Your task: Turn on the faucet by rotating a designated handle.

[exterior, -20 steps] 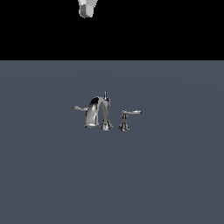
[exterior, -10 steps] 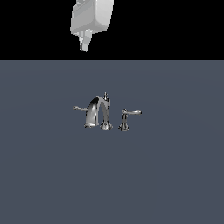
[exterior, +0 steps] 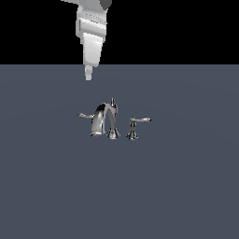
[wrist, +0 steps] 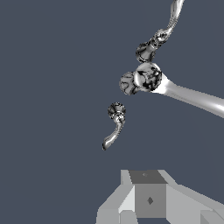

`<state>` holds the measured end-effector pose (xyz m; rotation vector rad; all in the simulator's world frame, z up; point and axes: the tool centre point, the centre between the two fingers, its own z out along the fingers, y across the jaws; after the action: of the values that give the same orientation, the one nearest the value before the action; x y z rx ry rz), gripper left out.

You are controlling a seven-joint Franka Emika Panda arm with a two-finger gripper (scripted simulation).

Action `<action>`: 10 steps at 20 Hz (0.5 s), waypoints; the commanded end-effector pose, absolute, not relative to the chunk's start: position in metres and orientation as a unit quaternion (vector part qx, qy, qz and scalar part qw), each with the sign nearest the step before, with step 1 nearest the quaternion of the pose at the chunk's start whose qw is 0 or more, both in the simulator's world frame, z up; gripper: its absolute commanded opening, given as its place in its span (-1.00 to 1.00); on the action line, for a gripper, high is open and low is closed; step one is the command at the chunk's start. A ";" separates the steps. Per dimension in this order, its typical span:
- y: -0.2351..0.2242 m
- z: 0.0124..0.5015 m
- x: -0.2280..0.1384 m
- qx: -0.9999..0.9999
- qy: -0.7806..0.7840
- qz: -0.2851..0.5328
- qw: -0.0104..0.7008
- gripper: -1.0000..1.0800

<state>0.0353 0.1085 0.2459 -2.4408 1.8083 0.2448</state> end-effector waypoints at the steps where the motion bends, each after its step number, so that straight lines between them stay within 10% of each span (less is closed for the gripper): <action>1: 0.114 0.226 0.045 -0.779 0.621 0.075 0.040 -1.00; 10: 0.130 0.154 0.074 -0.704 0.709 0.042 0.015 -1.00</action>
<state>0.0692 0.1278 0.1651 -2.2261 2.1605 0.1510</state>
